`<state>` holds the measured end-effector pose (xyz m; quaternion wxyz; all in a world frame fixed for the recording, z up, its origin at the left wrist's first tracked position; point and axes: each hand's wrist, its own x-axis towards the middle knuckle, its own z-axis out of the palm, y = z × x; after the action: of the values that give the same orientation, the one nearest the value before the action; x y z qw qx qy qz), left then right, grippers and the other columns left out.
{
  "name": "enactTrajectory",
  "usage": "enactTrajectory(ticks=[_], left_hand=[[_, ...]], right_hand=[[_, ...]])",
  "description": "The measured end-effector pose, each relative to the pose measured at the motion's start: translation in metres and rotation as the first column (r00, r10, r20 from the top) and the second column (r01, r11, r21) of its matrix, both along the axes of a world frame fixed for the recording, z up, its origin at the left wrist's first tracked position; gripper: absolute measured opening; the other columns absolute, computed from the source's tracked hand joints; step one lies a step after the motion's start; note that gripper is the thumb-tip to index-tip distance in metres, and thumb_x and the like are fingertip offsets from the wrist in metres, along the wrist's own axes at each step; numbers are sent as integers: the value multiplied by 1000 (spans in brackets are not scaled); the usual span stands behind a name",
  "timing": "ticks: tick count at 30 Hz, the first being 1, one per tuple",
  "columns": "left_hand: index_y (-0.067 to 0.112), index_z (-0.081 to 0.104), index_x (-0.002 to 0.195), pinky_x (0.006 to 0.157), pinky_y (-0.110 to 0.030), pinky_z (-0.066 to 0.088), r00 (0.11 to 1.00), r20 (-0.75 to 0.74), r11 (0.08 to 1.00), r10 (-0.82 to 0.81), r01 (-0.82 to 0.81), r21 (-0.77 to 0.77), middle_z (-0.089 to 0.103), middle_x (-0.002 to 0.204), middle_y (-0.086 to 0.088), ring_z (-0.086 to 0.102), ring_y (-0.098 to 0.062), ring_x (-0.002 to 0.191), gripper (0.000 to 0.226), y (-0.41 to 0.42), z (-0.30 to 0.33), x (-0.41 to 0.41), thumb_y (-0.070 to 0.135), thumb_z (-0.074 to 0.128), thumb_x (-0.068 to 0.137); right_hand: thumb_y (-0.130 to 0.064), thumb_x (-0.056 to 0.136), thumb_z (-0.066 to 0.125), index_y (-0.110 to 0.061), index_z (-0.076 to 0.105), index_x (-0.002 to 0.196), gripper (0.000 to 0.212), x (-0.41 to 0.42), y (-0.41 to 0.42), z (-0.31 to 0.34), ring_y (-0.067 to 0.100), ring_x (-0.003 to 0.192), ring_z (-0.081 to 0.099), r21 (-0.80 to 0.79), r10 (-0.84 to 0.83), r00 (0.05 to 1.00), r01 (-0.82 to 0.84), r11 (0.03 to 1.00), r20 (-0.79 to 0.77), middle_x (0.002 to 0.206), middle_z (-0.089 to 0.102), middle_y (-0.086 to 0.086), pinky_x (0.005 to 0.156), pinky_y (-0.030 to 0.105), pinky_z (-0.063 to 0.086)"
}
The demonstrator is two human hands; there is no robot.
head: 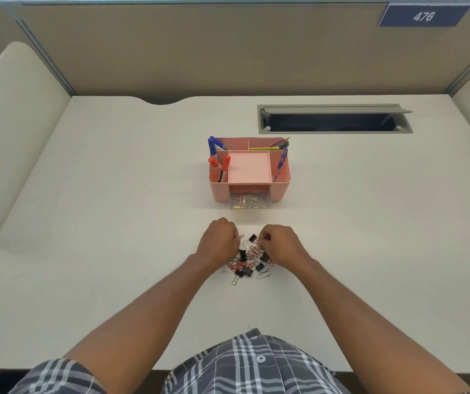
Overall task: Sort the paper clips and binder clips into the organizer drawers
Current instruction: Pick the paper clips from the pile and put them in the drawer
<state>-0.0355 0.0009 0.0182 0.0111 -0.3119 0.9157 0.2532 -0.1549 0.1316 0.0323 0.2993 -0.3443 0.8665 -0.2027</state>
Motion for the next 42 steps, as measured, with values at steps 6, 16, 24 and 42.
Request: enactTrajectory(ticks=[6, 16, 24, 42], left_hand=[[14, 59, 76, 67, -37, 51, 993, -107, 994, 47, -37, 101, 62, 76, 1, 58, -20, 73, 10, 2, 10, 4, 15, 55, 84], [10, 68, 92, 66, -29, 52, 828, -560, 998, 38, -64, -27, 67, 85, -1, 57, -14, 74, 10, -15, 53, -23, 4, 61, 88], [11, 65, 95, 67, -27, 51, 791, -610, 996, 42, -80, -34, 66, 87, 0, 57, -13, 77, 14, -15, 42, -16, 1, 57, 91], [18, 62, 118, 88, -36, 46, 996, 20, 996, -86, 86, 14, 61, 108, -4, 54, -23, 104, 39, 18, -1, 10, 42, 63, 87]], right_hand=[[-14, 88, 61, -20, 71, 86, 12, -7, -2, 21, 15, 82, 63, -134, -32, 999, 32, 990, 4, 84, 69, -6, 73, 28, 51], [-9, 94, 54, -12, 75, 104, 23, -26, -37, 69, 25, 90, 62, -402, -78, 941, -65, 914, -330, 98, 70, 9, 80, 38, 52], [-7, 92, 56, -11, 74, 103, 22, -23, -31, 65, 20, 91, 64, -510, -155, 964, 23, 860, -218, 97, 73, 5, 82, 33, 53], [-36, 86, 67, -12, 65, 110, 33, 18, 8, -3, 28, 99, 60, 145, 67, 980, -40, 989, -186, 108, 60, 9, 78, 37, 52]])
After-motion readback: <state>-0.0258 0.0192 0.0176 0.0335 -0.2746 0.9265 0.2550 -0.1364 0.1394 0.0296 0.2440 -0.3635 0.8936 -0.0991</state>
